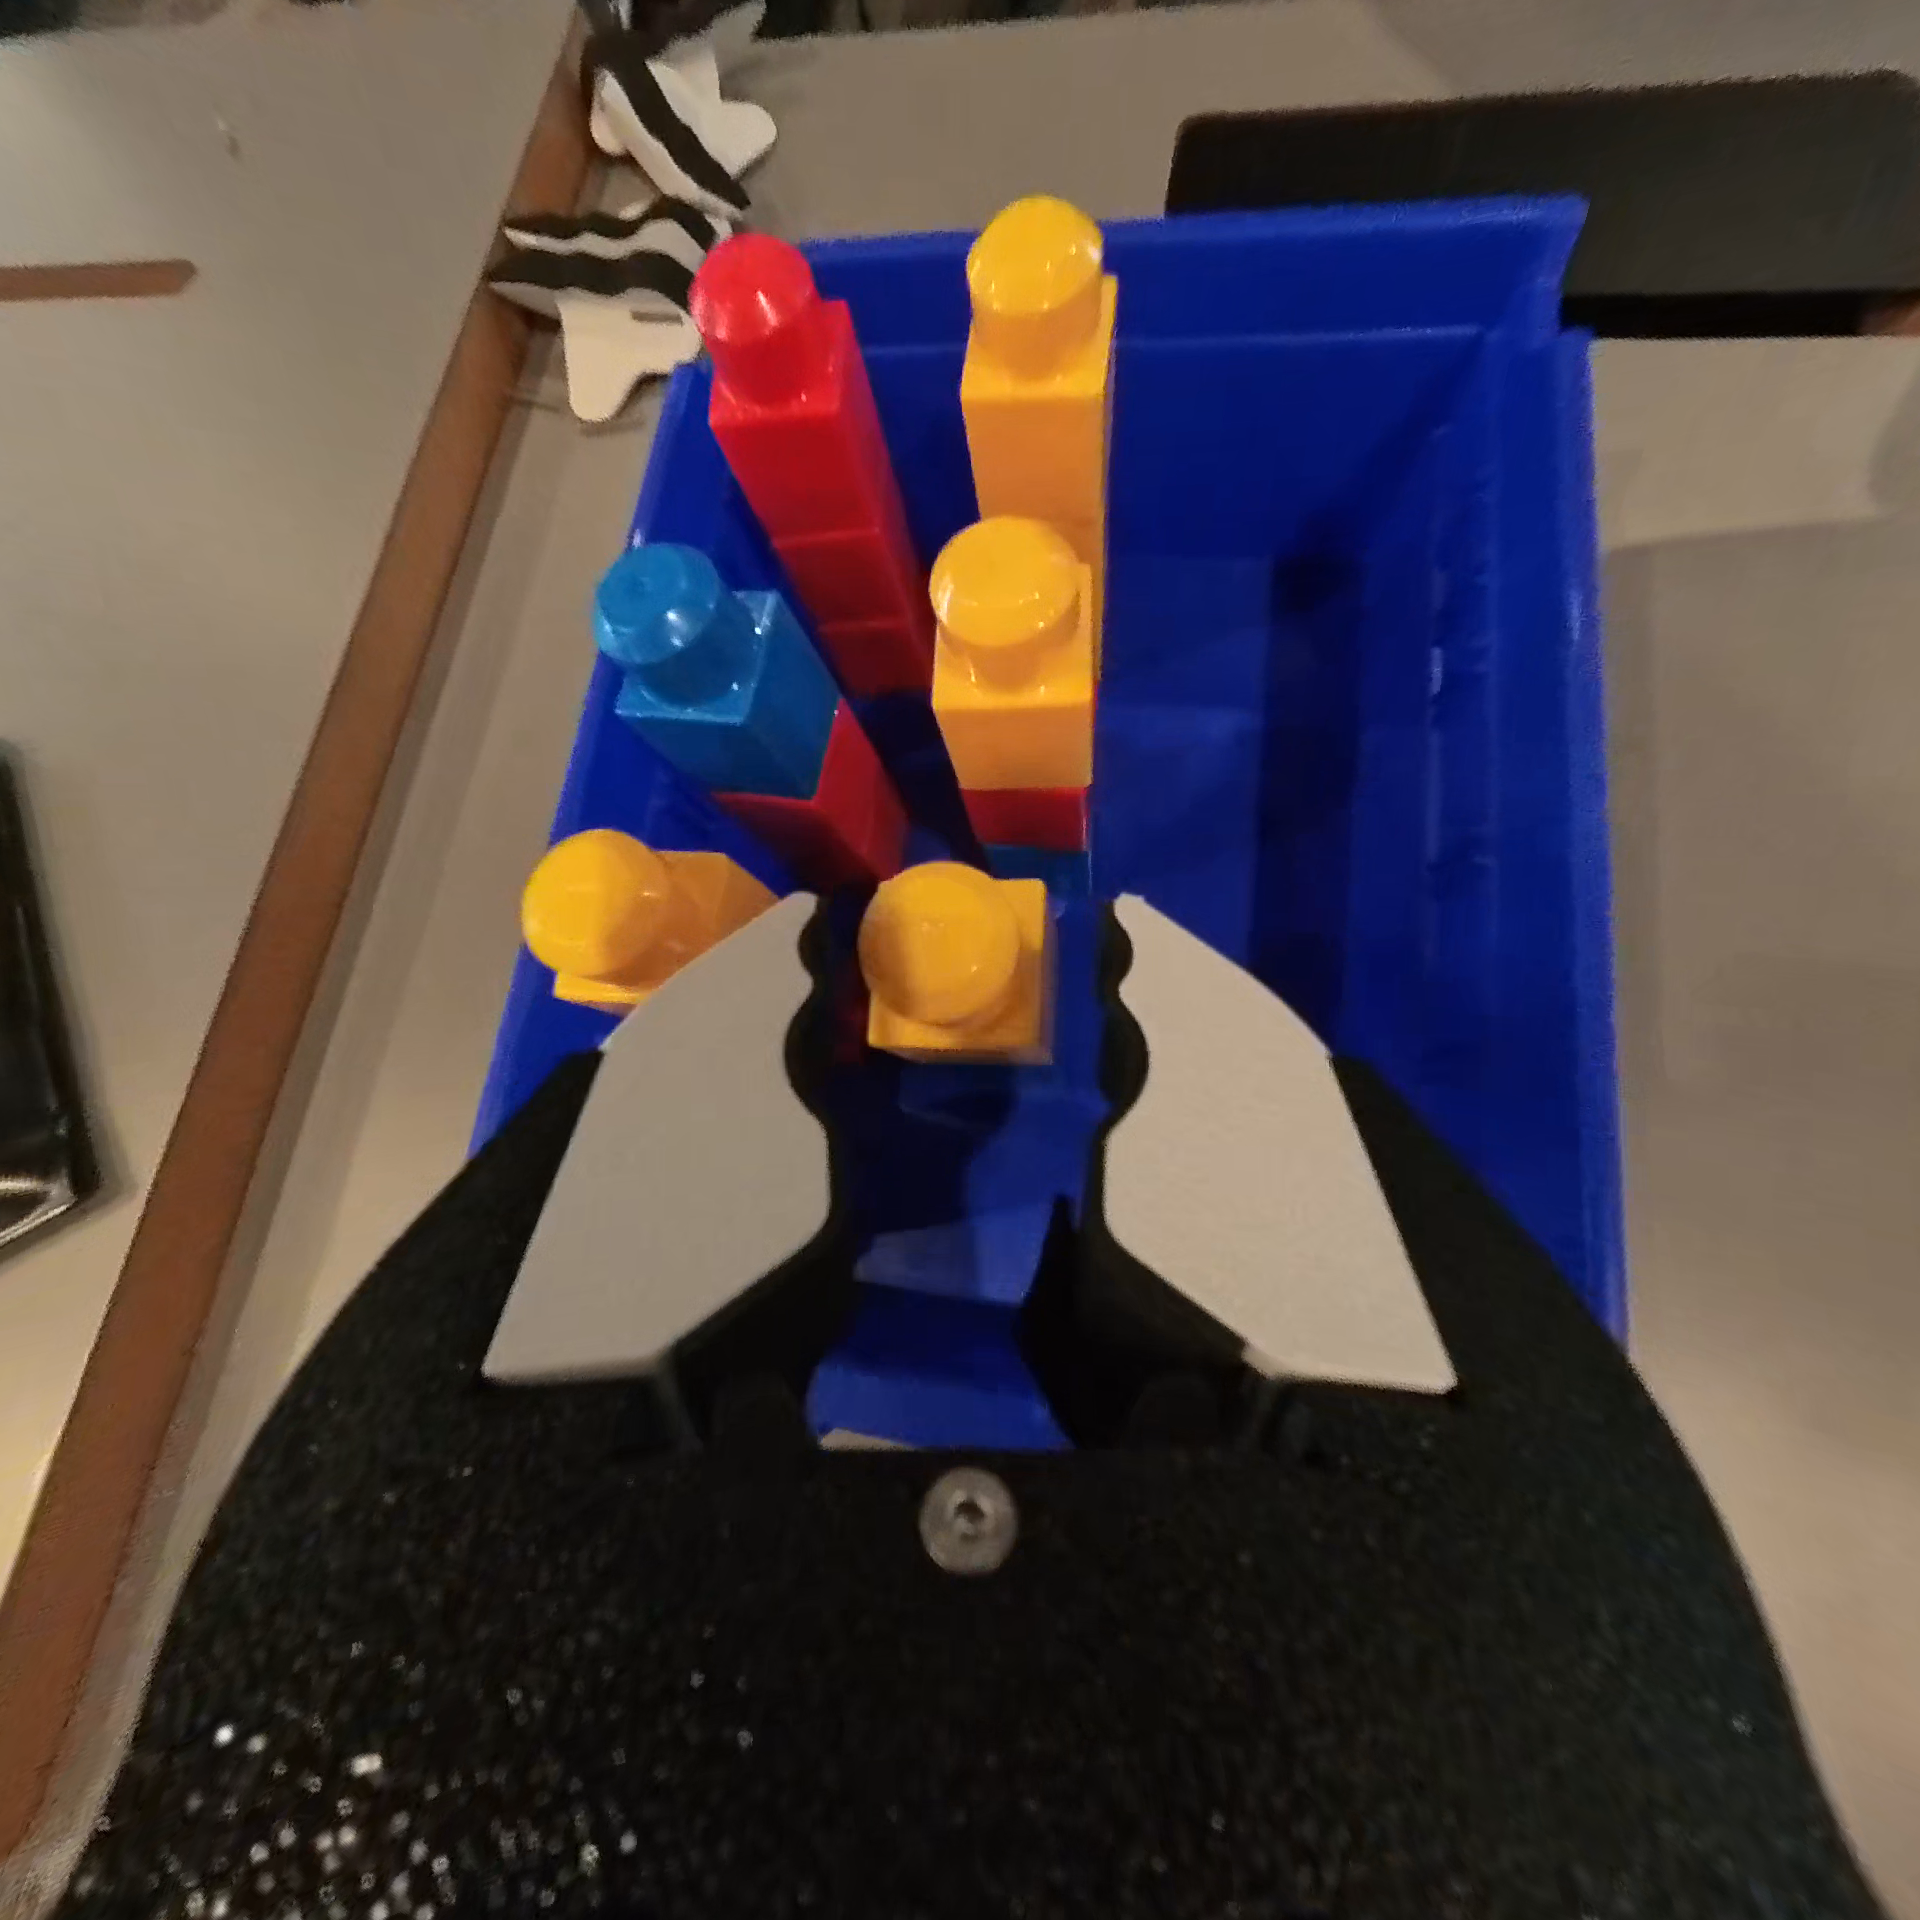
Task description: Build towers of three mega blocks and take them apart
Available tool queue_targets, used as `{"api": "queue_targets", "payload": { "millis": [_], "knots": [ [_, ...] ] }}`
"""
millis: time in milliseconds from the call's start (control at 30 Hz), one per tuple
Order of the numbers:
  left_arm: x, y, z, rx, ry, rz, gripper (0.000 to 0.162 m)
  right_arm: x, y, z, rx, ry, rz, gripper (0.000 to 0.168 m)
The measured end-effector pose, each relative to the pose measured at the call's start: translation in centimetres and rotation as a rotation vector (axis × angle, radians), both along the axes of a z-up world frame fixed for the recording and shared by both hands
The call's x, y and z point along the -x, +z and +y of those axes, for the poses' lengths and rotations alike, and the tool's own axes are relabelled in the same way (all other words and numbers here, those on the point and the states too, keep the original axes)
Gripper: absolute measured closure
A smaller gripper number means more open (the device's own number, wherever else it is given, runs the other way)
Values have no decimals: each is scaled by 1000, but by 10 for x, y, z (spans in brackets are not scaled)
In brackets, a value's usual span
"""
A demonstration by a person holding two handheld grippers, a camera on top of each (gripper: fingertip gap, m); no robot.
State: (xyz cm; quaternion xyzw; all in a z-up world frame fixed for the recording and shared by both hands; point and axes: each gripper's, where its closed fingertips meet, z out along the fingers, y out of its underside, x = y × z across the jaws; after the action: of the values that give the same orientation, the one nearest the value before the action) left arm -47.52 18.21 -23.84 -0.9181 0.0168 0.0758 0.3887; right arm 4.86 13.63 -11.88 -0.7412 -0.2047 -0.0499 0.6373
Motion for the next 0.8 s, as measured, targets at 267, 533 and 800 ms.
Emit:
{"api": "queue_targets", "payload": {
  "millis": [267,533,800],
  "knots": [
    [4,-37,2,137,7,-25,115,4,-5,2,17,13,-8,149],
    [0,-54,4,200,-14,-51,119,7,-8,3,30,30,-14,149],
    [-7,3,3,9,-61,60,120,22,-1,-1,-16,106,-29,150]
  ]
}}
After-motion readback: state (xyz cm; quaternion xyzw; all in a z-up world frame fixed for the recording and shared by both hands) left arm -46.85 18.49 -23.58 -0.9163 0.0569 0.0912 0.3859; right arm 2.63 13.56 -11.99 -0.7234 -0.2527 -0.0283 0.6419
